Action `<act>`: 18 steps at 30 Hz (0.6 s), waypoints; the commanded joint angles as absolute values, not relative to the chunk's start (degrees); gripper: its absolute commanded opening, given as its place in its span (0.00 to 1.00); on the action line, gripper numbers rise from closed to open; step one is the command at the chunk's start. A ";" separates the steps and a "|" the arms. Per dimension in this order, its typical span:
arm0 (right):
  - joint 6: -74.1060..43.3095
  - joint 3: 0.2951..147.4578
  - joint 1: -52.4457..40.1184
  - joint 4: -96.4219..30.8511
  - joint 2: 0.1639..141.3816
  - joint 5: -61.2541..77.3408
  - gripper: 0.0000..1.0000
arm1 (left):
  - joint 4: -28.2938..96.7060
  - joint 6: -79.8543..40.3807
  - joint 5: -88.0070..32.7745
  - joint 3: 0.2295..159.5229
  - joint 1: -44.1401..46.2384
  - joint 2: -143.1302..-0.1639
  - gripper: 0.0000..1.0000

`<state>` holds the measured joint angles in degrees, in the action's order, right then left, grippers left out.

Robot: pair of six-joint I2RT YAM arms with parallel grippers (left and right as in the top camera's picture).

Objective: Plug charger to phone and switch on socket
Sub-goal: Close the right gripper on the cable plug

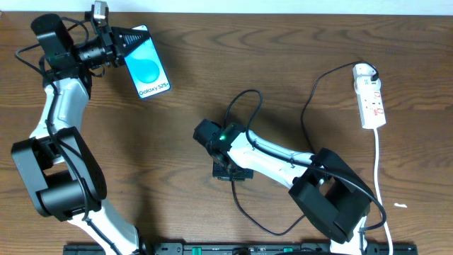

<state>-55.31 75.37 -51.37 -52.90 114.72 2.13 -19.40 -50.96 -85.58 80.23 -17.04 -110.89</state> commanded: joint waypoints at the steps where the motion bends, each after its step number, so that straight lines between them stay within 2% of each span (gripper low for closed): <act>1: -55.70 76.44 -51.46 -53.15 115.46 2.31 0.18 | -19.62 -50.61 -86.35 80.03 -17.06 -109.45 0.07; 18: -55.70 76.44 -51.42 -52.93 115.46 2.28 0.11 | -19.62 -50.61 -86.35 80.03 -17.06 -109.45 0.07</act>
<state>-55.31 75.37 -51.40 -52.88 114.72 2.20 -19.40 -50.96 -85.58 80.23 -17.04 -110.89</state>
